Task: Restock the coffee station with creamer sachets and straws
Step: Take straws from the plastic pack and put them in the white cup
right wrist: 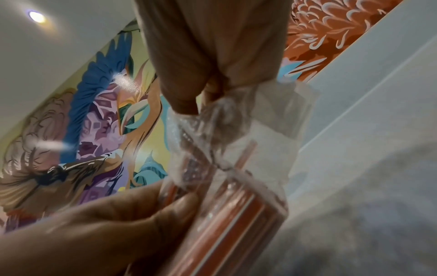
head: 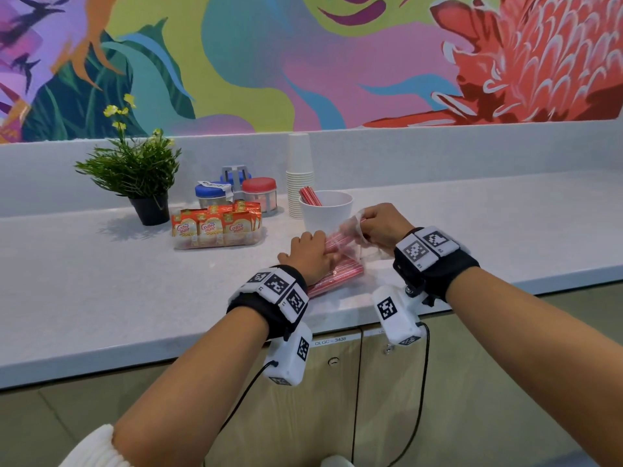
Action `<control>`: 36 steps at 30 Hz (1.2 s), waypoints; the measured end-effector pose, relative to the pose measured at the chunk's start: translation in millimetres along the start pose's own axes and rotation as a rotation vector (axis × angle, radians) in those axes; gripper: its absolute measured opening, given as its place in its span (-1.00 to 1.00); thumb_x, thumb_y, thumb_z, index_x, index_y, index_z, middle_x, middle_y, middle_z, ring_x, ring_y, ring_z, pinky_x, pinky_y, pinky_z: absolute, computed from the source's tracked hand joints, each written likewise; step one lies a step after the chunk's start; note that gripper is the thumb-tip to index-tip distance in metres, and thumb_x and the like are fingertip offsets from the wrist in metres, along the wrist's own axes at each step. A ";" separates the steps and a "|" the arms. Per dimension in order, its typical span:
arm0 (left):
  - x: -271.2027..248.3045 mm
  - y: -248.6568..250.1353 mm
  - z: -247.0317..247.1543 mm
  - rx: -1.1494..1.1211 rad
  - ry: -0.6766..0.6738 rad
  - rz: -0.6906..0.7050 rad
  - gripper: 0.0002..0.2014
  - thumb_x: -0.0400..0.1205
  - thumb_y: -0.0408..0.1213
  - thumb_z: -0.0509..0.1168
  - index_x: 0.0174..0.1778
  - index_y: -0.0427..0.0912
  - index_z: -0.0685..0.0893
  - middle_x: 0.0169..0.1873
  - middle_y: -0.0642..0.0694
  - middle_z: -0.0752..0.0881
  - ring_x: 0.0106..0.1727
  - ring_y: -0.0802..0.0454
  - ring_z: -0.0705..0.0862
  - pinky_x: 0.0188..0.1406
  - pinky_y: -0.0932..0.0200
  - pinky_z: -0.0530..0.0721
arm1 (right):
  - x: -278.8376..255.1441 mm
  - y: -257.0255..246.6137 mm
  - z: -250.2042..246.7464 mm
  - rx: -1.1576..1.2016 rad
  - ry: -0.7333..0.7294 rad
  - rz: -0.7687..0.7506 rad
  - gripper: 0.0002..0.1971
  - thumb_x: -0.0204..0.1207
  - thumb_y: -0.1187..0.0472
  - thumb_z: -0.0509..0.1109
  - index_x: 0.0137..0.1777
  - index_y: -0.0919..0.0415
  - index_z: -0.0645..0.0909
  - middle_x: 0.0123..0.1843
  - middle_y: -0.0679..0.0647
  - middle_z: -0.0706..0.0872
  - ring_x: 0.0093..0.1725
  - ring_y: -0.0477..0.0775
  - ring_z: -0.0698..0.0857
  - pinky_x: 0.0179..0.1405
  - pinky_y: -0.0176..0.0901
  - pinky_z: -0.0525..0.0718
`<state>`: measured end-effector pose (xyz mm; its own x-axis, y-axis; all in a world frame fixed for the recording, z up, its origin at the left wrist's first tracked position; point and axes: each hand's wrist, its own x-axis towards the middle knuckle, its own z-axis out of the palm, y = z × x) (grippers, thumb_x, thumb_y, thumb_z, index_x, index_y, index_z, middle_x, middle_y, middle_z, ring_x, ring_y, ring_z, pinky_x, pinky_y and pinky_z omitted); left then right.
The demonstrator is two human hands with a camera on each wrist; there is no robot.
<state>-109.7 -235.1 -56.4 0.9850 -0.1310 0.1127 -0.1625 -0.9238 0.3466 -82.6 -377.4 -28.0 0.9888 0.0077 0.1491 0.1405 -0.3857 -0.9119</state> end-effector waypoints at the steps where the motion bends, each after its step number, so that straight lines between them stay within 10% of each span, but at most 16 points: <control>1: 1.1 -1.4 0.5 -0.020 0.005 -0.004 -0.60 0.70 -0.08 0.14 0.37 -0.22 0.36 0.39 -0.25 0.41 0.43 -0.23 0.35 0.38 -0.23 0.36 | 1.4 -1.4 -4.6 0.009 0.004 -0.003 -0.85 0.42 0.62 0.23 -0.23 0.59 0.64 -0.44 0.20 0.56 -0.68 -0.12 0.50 -0.67 -0.35 0.47; 9: 8.0 -1.7 15.6 -0.043 0.025 0.008 -0.70 0.69 -0.15 0.15 0.28 -0.21 0.42 0.28 -0.22 0.50 0.34 -0.23 0.46 0.31 -0.17 0.38 | -3.4 1.1 -17.6 0.075 -0.088 -0.028 -0.73 0.53 0.53 0.24 -0.39 0.34 0.49 -0.44 0.20 0.51 -0.69 -0.07 0.43 -0.73 -0.41 0.42; 12: 11.2 2.5 16.1 -0.100 0.044 -0.007 -0.75 0.68 -0.25 0.15 0.25 -0.24 0.44 0.24 -0.23 0.55 0.28 -0.24 0.51 0.30 -0.19 0.44 | -2.8 -3.1 -14.0 0.090 -0.055 -0.083 -0.88 0.50 0.50 0.30 -0.15 0.30 0.51 -0.37 0.20 0.52 -0.52 0.04 0.47 -0.65 -0.38 0.50; 15: 14.5 1.5 17.4 -0.174 0.073 -0.034 -0.78 0.65 -0.32 0.16 0.21 -0.23 0.46 0.18 -0.24 0.60 0.21 -0.23 0.57 0.27 -0.26 0.50 | -1.7 0.3 -10.8 0.229 0.082 -0.059 -0.52 0.41 0.45 0.46 0.20 0.19 0.29 -0.24 0.14 0.50 -0.38 0.05 0.57 -0.43 -0.21 0.64; 26: 16.2 -0.9 17.4 -0.295 0.092 0.043 -0.82 0.64 -0.34 0.12 0.09 -0.34 0.46 0.08 -0.37 0.60 0.15 -0.37 0.57 0.18 -0.34 0.55 | -6.4 6.1 18.4 0.394 0.005 0.078 -0.68 0.49 0.27 0.42 -0.50 0.26 0.53 -0.74 -0.02 0.49 -0.75 -0.13 0.39 -0.55 -0.25 0.43; 31: 14.7 -2.1 17.7 -0.251 0.005 0.048 -0.76 0.68 -0.26 0.11 0.20 -0.31 0.43 0.13 -0.35 0.58 0.16 -0.33 0.57 0.23 -0.32 0.54 | 0.2 10.0 17.9 0.346 0.231 0.047 -0.71 0.45 0.30 0.36 -0.50 0.18 0.50 -0.62 0.02 0.50 -0.79 -0.18 0.35 -0.74 -0.35 0.32; 36: 16.0 4.5 21.1 -0.125 0.007 -0.016 -0.73 0.70 -0.22 0.08 0.27 -0.26 0.41 0.24 -0.27 0.53 0.28 -0.27 0.50 0.31 -0.22 0.45 | -7.4 6.0 22.5 0.496 0.153 0.063 -0.75 0.53 0.33 0.30 -0.39 0.24 0.49 -0.62 0.04 0.57 -0.73 -0.15 0.49 -0.78 -0.46 0.37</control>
<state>-93.5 -249.0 -72.7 0.9871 -0.1138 0.1125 -0.1534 -0.8735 0.4621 -88.0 -359.0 -43.2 0.9826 -0.1507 0.1089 0.1251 0.1022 -0.9869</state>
